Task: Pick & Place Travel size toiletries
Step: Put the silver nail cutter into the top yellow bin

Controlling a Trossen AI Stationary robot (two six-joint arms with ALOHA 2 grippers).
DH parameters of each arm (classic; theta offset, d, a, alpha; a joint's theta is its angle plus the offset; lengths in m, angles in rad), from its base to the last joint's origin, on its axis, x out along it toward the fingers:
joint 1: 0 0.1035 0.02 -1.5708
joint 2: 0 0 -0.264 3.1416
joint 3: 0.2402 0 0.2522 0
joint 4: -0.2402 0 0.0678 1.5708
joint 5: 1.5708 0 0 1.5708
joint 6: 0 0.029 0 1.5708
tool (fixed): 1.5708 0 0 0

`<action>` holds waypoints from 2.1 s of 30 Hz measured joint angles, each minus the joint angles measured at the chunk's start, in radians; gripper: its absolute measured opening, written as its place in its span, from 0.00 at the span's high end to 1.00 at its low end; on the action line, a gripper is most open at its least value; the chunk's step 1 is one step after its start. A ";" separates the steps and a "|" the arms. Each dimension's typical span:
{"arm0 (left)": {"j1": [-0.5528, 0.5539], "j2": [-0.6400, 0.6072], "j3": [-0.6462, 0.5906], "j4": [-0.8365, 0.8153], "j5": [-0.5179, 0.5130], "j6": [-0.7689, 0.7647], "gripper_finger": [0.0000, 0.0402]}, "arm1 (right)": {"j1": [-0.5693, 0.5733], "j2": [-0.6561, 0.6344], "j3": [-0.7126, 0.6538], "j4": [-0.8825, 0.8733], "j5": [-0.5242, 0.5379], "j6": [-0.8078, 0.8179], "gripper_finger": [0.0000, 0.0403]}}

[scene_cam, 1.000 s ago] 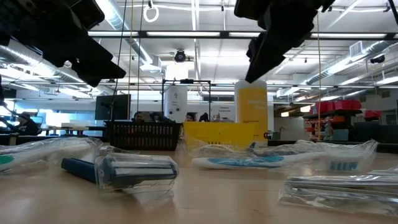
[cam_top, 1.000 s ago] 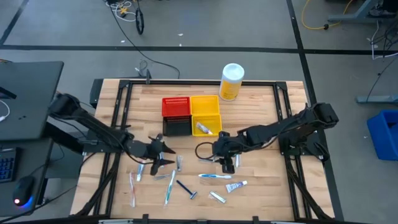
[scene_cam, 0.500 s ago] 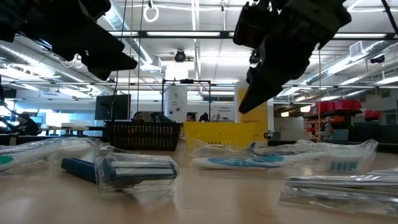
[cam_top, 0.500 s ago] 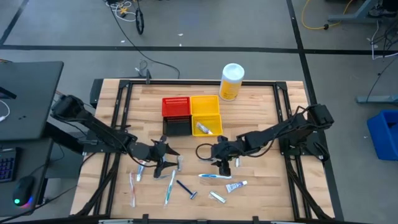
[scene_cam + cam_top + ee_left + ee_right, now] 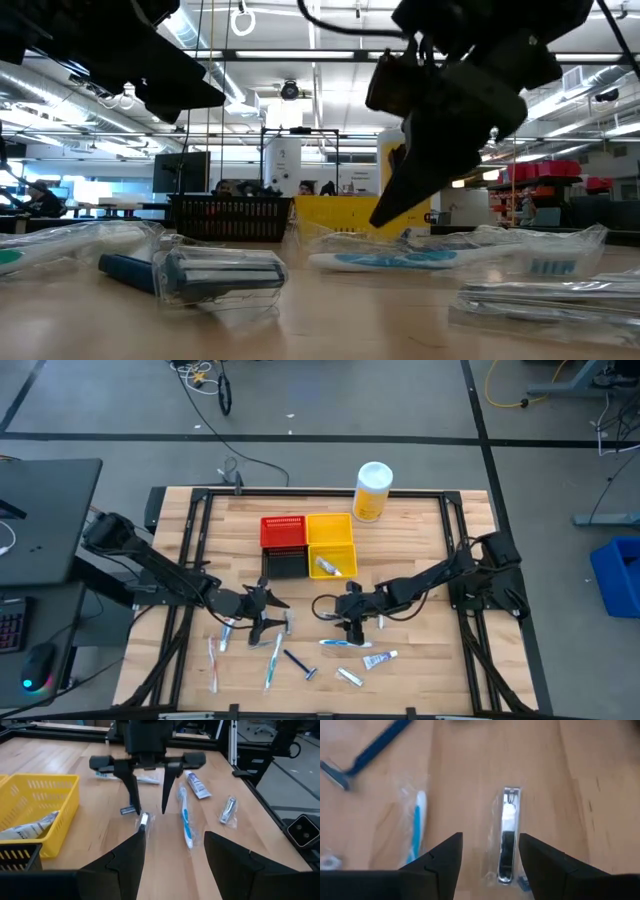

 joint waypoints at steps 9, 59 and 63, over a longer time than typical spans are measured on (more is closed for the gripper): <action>0.000 0.000 0.000 -0.007 -0.022 -0.001 0.47 | -0.006 0.003 0.001 0.119 0.059 -0.058 0.51; 0.000 0.000 0.000 0.039 0.005 0.021 0.47 | -0.076 -0.057 0.070 0.069 0.057 -0.232 0.84; 0.000 0.000 0.000 0.042 0.005 0.021 0.47 | -0.125 -0.149 0.102 0.013 0.176 -0.358 0.84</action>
